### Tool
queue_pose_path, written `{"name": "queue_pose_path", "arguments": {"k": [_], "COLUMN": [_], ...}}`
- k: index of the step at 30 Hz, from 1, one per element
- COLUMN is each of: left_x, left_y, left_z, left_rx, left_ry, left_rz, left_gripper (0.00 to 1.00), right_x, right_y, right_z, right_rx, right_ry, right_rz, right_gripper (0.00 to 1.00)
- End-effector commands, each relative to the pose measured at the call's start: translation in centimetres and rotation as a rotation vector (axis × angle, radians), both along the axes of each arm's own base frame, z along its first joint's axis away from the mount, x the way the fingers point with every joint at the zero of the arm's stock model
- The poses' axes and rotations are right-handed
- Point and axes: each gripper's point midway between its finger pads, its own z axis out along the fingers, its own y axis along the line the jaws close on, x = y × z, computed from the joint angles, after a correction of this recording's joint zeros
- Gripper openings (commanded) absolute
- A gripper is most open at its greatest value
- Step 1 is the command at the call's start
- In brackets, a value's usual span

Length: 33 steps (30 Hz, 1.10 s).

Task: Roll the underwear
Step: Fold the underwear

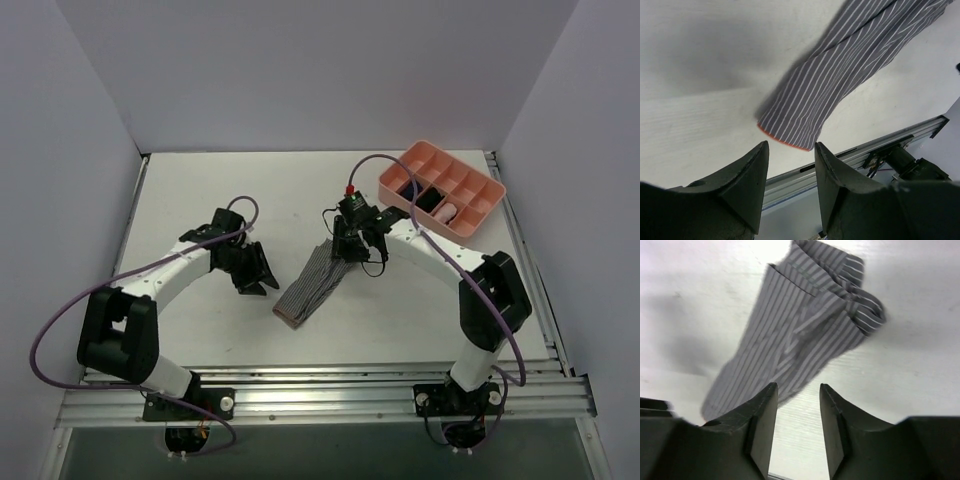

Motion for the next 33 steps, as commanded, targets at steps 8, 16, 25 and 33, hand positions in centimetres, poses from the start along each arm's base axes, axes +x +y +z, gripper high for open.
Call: {"name": "queue_pose_path", "arguments": {"k": [8,16,25,33], "left_x": [-1.0,-4.1,-2.5,-2.5], "left_y": [-6.8,-6.7,-7.7,-8.3], "left_z": [-3.2,-6.5,-0.2,-2.6], "left_rx": [-0.094,-0.049,-0.111,-0.124], "left_ry": [0.029,0.1,-0.032,0.006], "left_rz": [-0.078,-0.06,-0.058,-0.059], "left_gripper": [0.49,0.49,0.51,0.51], "right_x": [1.3,0.2,0.4,1.0], "right_y": [2.0,-0.7,-1.4,-1.0], "right_z": [-4.3,-8.5,-8.5,-2.8], "right_rx": [0.032,-0.075,-0.019,0.021], "right_ry": [0.065,0.086,0.044,0.074], "right_rz": [-0.144,-0.073,0.073,0.011], "right_gripper": [0.37,0.1,0.03,0.15]}}
